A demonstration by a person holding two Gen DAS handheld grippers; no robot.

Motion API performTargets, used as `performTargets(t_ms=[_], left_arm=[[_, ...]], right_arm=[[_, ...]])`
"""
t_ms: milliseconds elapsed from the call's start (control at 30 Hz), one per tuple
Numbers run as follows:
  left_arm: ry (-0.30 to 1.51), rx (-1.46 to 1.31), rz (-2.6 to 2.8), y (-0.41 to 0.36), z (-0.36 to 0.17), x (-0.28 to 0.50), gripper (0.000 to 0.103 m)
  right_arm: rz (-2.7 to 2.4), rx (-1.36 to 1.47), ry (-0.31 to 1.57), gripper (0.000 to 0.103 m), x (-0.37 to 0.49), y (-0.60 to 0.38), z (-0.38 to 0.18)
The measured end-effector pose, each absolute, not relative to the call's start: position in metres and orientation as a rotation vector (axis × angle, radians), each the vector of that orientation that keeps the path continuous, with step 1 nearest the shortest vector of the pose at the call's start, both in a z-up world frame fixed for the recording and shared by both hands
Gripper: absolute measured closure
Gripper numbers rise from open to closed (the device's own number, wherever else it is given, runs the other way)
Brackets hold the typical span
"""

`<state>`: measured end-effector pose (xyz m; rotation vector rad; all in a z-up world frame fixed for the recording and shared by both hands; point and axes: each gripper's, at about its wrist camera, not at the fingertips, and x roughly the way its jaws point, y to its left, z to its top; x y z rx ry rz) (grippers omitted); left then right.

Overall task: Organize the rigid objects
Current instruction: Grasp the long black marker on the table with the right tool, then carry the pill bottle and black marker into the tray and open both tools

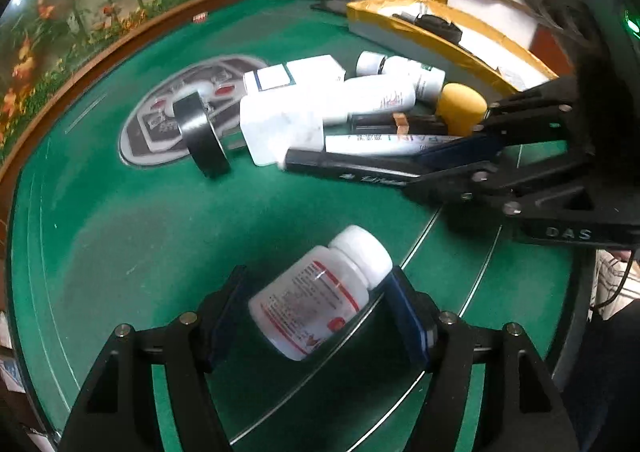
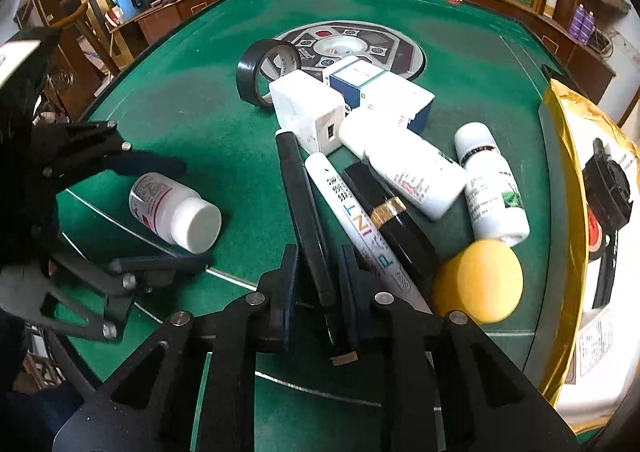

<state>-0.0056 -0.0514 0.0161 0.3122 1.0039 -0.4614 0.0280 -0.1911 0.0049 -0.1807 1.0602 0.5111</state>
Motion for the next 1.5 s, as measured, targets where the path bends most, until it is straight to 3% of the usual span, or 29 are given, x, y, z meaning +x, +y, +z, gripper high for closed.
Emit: performTargets(t_ms=[300,500,600,1100,1500], left_arm=[[1.02,0.287,-0.329,-0.054,0.016,-0.029,0.038],[1.013,0.301,-0.326,-0.048,0.016,-0.034,0.033],[1.005,0.29,-0.334,-0.047,0.018,-0.038,0.051],[0.947,0.128,-0.302,-0.058,0.04,-0.025,0.051],[0.889,0.003,-0.382,-0.087,0.07,-0.008,0.051]], right_arm=[[0.508,-0.179,1.084,0.085,0.011,-0.196,0.006],[0.492,-0.197,1.064,0.085,0.011,-0.193,0.005],[0.485,-0.201,1.044,0.087,0.006,-0.193,0.005],[0.502,-0.029,1.015,0.088,-0.01,-0.223,0.009],[0.464,0.13,0.887,0.089,-0.02,-0.274,0.038]])
